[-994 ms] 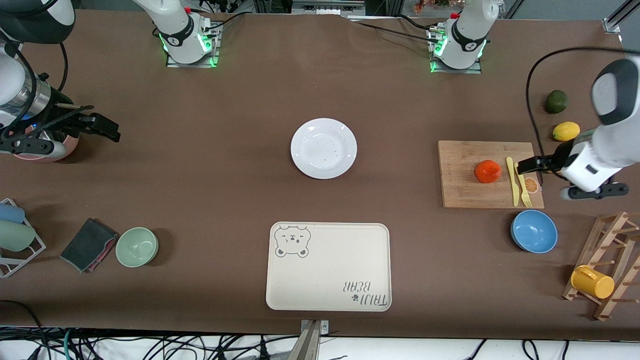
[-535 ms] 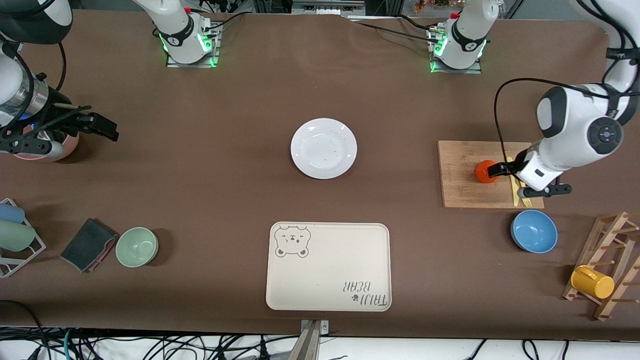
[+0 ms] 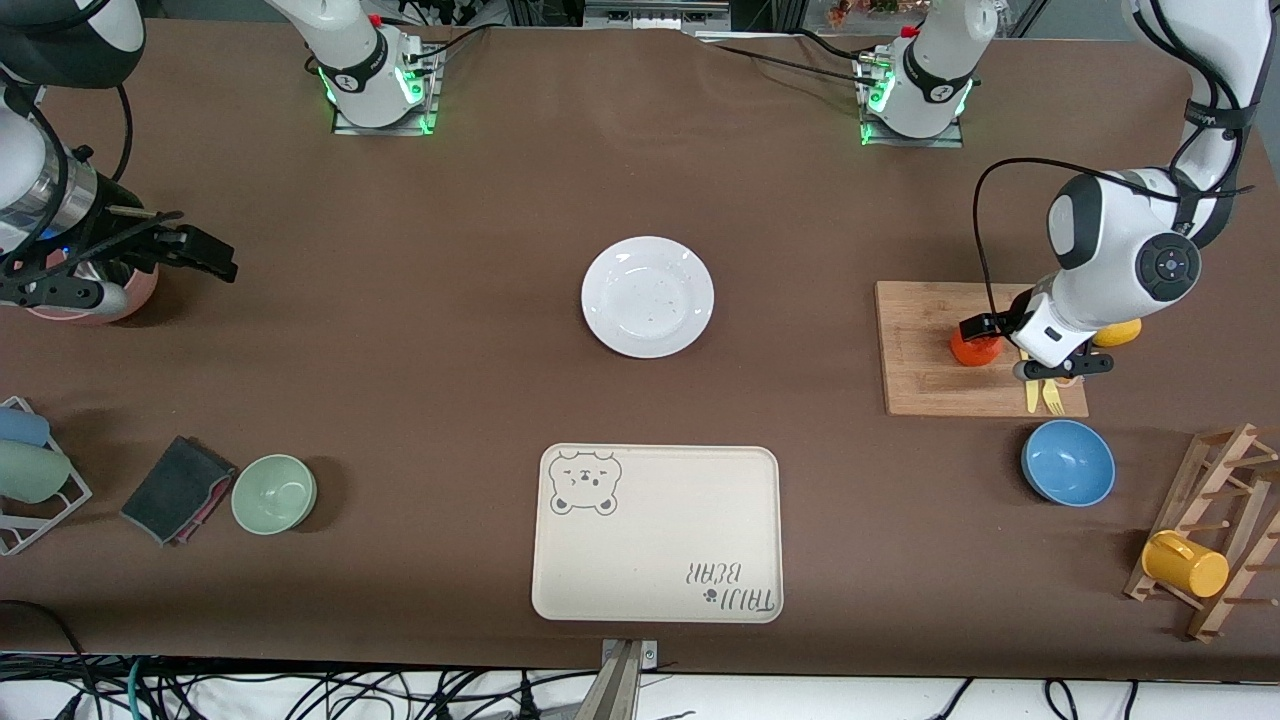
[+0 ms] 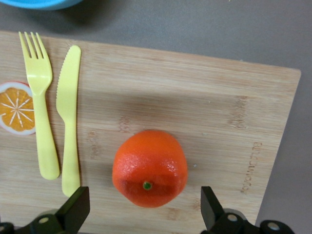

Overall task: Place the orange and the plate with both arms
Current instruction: 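Close the left gripper on the orange and lift it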

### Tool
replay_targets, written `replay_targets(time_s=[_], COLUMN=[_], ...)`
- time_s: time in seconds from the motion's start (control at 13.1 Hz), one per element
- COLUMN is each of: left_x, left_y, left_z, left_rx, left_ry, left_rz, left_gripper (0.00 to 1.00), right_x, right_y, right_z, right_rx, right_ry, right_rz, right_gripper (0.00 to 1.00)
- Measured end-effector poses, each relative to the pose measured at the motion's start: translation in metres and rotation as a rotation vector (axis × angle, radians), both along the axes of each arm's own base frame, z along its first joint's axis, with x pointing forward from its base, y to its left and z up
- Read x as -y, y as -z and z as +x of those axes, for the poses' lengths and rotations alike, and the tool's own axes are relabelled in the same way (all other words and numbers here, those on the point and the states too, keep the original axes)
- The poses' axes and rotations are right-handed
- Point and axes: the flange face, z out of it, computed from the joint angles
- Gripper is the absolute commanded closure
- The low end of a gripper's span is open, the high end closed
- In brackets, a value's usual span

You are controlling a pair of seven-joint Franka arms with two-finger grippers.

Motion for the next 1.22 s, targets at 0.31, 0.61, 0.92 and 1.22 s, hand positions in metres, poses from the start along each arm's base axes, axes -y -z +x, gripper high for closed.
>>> replay_targets(time_s=[0.31,0.61,0.92,1.22], left_x=[-0.001,-0.001,-0.001,-0.001], left_y=[0.016,0.029,0.04,0.041], left_z=[0.003,0.003,0.003,0.003], left_rx=[0.019,0.023,0.023,0.022], left_ry=[-0.001,-0.001,-0.001,-0.001], left_rz=[0.002,0.003,0.003,0.003], left_gripper=[0.0,0.0,0.0,0.5], right_x=[0.0,0.0,0.0,0.0], right_y=[0.0,0.0,0.0,0.0], right_z=[0.0,0.0,0.0,0.0], right_rx=[0.0,0.0,0.001,0.001], right_ry=[0.0,0.0,0.0,0.0], right_rz=[0.0,0.0,0.0,0.0], right_gripper=[0.0,0.0,0.0,0.0])
